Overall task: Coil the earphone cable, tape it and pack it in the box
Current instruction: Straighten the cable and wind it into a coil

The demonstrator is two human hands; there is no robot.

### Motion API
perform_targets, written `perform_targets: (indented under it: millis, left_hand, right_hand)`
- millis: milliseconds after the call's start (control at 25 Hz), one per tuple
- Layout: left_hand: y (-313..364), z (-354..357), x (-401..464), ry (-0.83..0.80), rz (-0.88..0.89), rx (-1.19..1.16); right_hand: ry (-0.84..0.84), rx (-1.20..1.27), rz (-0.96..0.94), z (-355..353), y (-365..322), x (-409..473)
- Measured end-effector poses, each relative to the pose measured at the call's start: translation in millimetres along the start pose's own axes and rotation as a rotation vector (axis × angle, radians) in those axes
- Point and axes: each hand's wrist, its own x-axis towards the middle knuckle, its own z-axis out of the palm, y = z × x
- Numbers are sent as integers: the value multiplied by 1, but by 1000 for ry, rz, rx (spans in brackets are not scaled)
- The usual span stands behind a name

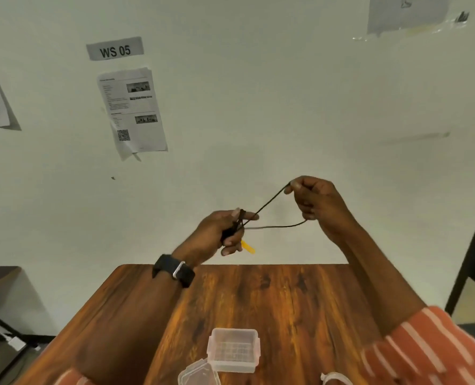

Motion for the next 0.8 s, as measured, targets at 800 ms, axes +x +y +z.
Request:
perform_targets:
  millis: [800]
  left_hand:
    - [-35, -2, 12, 149, 17, 513]
  right_hand:
    - [-257, -378, -61, 20, 0, -35]
